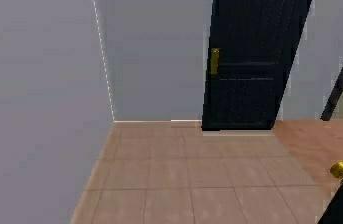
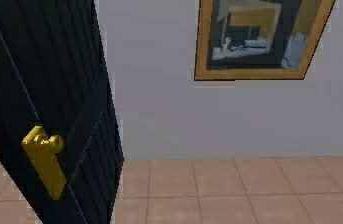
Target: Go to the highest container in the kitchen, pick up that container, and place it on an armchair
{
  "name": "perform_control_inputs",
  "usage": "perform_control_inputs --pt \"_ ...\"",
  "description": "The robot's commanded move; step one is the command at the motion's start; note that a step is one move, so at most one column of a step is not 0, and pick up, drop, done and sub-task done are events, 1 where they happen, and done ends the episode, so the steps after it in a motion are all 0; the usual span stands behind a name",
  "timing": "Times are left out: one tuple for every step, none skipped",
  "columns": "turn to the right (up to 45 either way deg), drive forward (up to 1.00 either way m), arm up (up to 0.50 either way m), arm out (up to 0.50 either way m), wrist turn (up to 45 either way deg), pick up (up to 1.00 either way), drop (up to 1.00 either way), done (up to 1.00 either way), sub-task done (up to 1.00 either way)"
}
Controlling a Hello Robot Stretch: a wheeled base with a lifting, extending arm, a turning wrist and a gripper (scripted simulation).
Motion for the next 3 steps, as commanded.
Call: perform_control_inputs --pt "0.0 0.75 0.0 0.0 0.0 0.0 0.0 0.0 0.0" --pt "45.0 0.0 0.0 0.0 0.0 0.0 0.0 0.0 0.0" --pt "0.0 0.35 0.0 0.0 0.0 0.0 0.0 0.0 0.0"
